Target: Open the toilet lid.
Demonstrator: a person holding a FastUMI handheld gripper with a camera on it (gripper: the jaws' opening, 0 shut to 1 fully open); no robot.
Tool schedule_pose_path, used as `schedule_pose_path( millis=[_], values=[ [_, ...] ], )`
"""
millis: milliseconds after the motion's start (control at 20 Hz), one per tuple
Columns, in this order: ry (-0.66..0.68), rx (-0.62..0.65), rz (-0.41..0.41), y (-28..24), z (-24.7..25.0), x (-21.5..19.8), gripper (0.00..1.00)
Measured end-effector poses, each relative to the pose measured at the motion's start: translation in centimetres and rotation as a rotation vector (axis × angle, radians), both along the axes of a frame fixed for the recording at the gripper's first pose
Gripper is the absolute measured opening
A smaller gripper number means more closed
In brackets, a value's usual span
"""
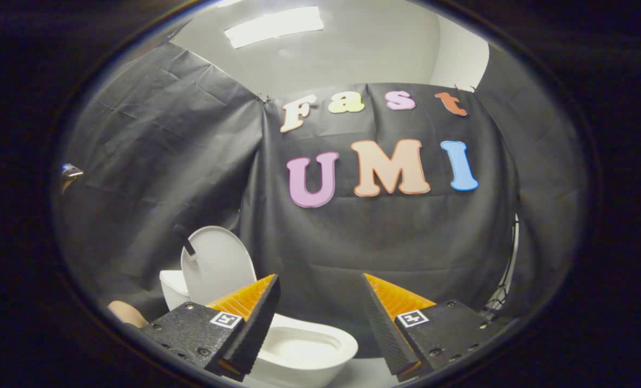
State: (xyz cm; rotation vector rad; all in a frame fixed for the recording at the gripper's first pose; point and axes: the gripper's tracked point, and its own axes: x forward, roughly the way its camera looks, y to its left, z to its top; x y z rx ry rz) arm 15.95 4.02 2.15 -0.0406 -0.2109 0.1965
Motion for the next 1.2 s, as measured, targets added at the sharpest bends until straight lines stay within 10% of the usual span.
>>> schedule_pose_path(
  millis=[550, 1200],
  values=[
    [0.137, 0.051, -0.194, -7.0, -7.2, -6.9, 0.9],
    [0.239, 0.117, -0.189, -7.8, -9.6, -6.7, 0.94]
  ],
)
